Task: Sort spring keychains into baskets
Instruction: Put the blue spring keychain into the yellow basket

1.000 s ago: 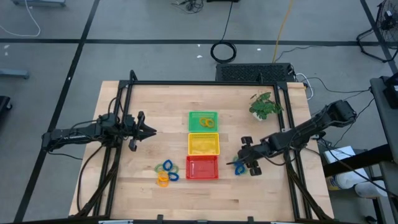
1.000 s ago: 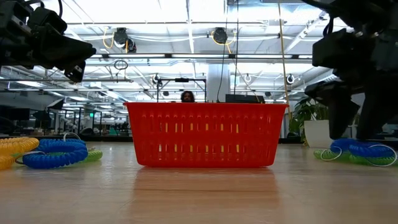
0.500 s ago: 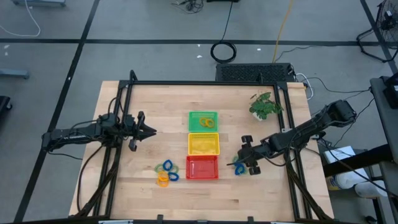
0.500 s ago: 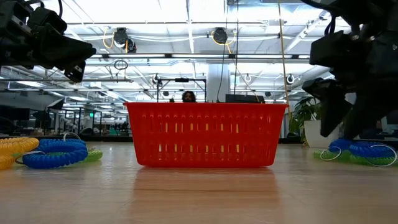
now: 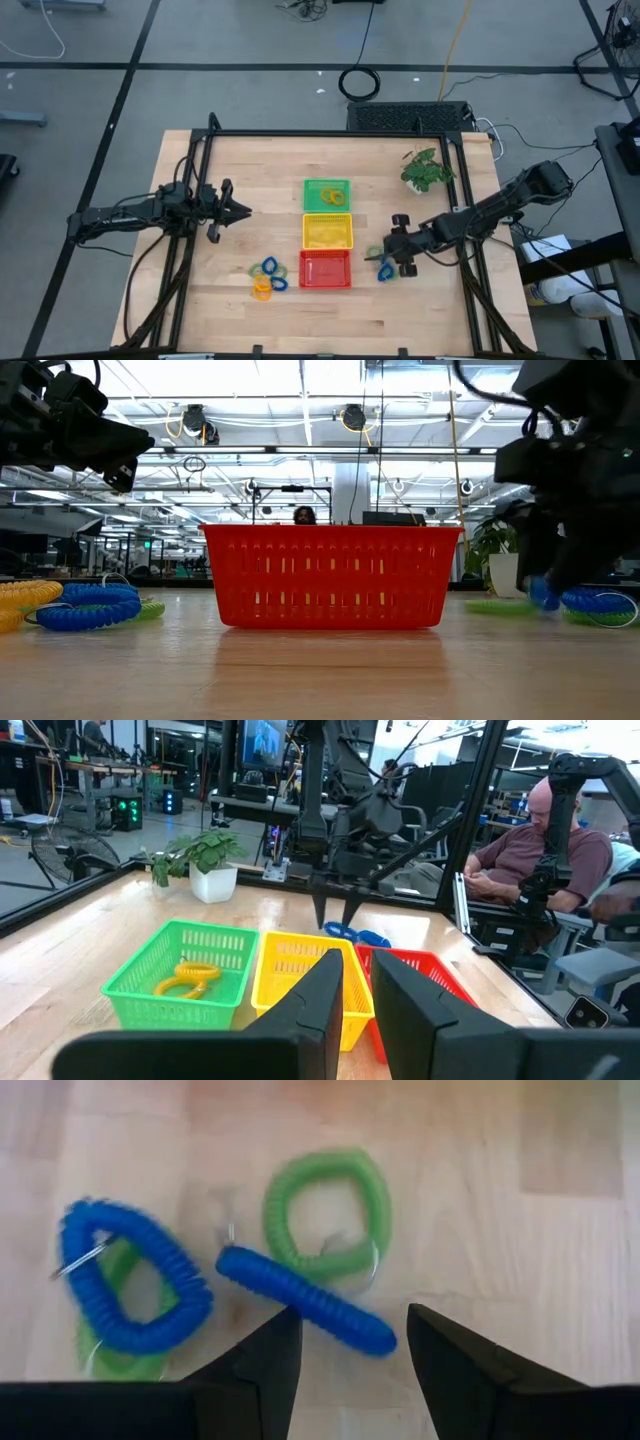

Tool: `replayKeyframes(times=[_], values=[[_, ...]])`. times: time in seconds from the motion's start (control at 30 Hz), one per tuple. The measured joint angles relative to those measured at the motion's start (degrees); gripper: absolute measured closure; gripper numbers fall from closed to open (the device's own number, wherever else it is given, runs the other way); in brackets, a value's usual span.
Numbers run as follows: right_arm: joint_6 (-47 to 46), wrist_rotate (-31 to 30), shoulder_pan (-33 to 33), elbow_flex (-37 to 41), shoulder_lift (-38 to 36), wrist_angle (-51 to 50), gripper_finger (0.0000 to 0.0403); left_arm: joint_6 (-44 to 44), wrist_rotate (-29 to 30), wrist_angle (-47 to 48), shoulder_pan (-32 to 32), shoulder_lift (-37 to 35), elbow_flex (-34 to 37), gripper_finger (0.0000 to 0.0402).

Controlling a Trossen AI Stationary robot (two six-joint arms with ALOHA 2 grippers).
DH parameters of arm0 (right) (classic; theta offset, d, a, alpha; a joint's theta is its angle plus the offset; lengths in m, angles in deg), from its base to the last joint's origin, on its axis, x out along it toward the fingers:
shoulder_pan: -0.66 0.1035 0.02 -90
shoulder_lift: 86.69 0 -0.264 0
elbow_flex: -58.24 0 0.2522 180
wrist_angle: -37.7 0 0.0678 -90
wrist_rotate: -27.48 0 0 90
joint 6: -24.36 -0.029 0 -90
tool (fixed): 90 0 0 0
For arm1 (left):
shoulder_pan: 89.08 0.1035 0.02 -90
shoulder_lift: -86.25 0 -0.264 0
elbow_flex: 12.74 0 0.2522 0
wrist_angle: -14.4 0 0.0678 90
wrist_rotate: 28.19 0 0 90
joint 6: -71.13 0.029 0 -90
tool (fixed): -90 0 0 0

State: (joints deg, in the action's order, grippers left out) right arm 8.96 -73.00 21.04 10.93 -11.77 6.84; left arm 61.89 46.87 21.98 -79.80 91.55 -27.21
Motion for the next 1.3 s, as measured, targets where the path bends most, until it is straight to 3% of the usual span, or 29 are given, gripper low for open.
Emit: replayKeyframes(times=[0.23, 0.7, 1.1, 1.3], values=[[-4.2, 0.2, -1.6, 0.2, 0.0, 0.1, 0.0234, 0.0, 0.0, 0.0, 0.0, 0.0, 0.0, 0.0341], [5.8, -0.1, -2.4, 0.2, 0.0, 2.5, 0.0234, 0.0, 0.0, 0.0, 0.0, 0.0, 0.0, 0.0341], [7.2, 0.2, -5.8, 0.2, 0.3, 4.4, 0.0234, 0.0, 0.0, 0.0, 0.0, 0.0, 0.0, 0.0341], [6.2, 3.1, -5.6, 0.2, 0.3, 5.4, 0.0234, 0.0, 0.0, 0.0, 0.0, 0.0, 0.0, 0.0341]])
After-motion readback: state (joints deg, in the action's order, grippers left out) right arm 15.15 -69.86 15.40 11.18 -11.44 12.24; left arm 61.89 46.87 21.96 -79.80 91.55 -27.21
